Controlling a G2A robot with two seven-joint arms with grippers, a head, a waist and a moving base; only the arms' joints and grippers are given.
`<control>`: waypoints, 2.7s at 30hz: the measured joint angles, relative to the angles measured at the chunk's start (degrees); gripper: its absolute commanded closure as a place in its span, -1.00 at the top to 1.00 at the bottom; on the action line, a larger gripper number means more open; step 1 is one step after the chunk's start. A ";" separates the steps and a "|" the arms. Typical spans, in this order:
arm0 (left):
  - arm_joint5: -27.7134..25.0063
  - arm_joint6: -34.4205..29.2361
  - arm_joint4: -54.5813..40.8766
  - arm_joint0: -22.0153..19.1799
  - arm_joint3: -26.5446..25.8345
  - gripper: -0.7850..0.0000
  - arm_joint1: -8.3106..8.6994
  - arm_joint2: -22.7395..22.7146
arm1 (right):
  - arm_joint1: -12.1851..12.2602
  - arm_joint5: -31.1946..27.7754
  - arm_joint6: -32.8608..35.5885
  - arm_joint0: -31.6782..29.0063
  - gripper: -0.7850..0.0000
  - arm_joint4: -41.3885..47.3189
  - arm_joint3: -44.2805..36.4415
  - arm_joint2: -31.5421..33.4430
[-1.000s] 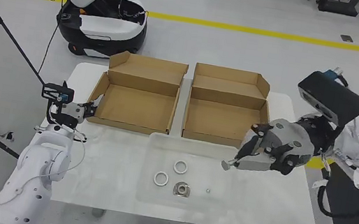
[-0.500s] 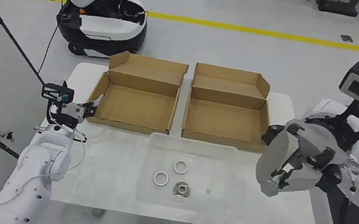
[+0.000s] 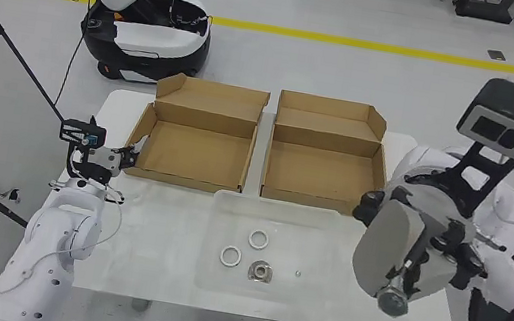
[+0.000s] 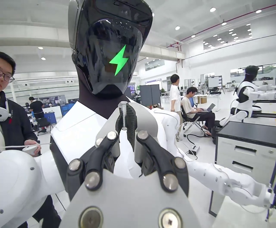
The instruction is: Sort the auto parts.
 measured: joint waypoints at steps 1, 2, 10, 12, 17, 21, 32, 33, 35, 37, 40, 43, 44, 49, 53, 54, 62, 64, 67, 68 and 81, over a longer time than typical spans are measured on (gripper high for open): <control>0.00 0.00 0.00 0.00 0.00 1.00 0.00 0.00 | -0.66 0.00 0.00 0.23 -1.00 0.46 0.02 -0.78; 0.00 0.00 0.00 0.00 0.00 1.00 0.00 0.00 | -1.17 0.00 0.00 0.37 -1.00 0.89 -0.05 -1.33; 0.00 0.00 0.00 0.00 0.00 1.00 0.00 0.00 | -5.51 0.00 0.00 -0.43 -1.00 5.12 0.47 -3.68; 0.00 0.00 0.00 0.00 0.00 1.00 0.00 0.00 | -5.66 0.00 0.00 -0.54 -1.00 5.33 0.55 -3.76; 0.00 0.00 0.00 0.00 0.00 1.00 0.00 0.00 | -5.61 0.00 0.00 -0.51 -1.00 5.30 0.53 -3.73; 0.00 0.00 0.00 0.00 0.00 1.00 0.00 0.00 | -5.61 0.00 0.00 -0.51 -1.00 5.30 0.53 -3.73; 0.00 0.00 0.00 0.00 0.00 1.00 0.00 0.00 | -6.47 3.59 -4.10 -4.80 -1.00 5.01 -0.18 -3.07; 0.00 0.00 0.00 0.00 0.00 1.00 0.00 0.00 | -6.61 3.96 -4.29 -5.41 -1.00 5.36 -0.12 -3.07; 0.00 0.00 0.00 0.00 0.00 1.00 0.00 0.00 | -6.96 4.70 -4.58 -6.84 -1.00 6.48 0.16 -3.10; 0.00 0.00 0.00 0.00 0.00 1.00 0.00 0.00 | -7.29 5.05 -4.88 -8.10 -1.00 7.66 0.34 -3.12; 0.00 0.00 0.00 0.00 0.00 1.00 0.00 0.00 | -7.88 5.30 -4.58 -9.98 -1.00 9.42 0.58 -3.17; 0.00 0.00 0.00 0.00 0.00 1.00 0.00 0.00 | -8.45 5.81 -3.62 -11.44 -1.00 10.51 0.89 -3.00; 0.00 0.00 0.00 0.00 0.00 1.00 0.00 0.00 | -8.66 6.10 -3.14 -11.92 -1.00 10.79 0.97 -2.83; 0.00 0.00 0.00 0.00 0.00 1.00 0.00 0.00 | -9.35 7.47 -1.34 -13.50 -1.00 10.32 1.80 -1.52; 0.00 0.00 0.00 0.00 0.00 1.00 0.00 0.00 | -9.58 10.19 -1.19 -14.83 -1.00 7.24 2.74 0.41; 0.00 0.00 0.00 0.00 0.00 1.00 0.00 0.00 | -9.59 11.02 -1.30 -15.09 -1.00 6.29 2.87 0.88; 0.00 0.00 0.00 0.00 0.00 1.00 0.00 0.00 | -9.51 18.50 -2.33 -17.60 -1.00 -2.07 2.86 5.24; 0.00 0.00 0.00 0.00 0.00 1.00 0.00 0.00 | -9.58 19.10 -2.24 -18.24 -1.00 -2.54 2.59 5.99; 0.00 0.00 0.00 0.00 0.00 1.00 0.00 0.00 | -9.77 19.29 -1.67 -19.24 -1.00 -2.17 2.24 7.11; 0.00 0.00 0.00 0.00 0.00 1.00 0.00 0.00 | -9.88 18.99 -1.29 -19.66 -1.00 -1.51 2.05 7.47; 0.00 0.00 0.00 0.00 0.00 1.00 0.00 0.00 | -12.23 12.82 6.54 -21.66 -1.00 10.31 1.74 8.65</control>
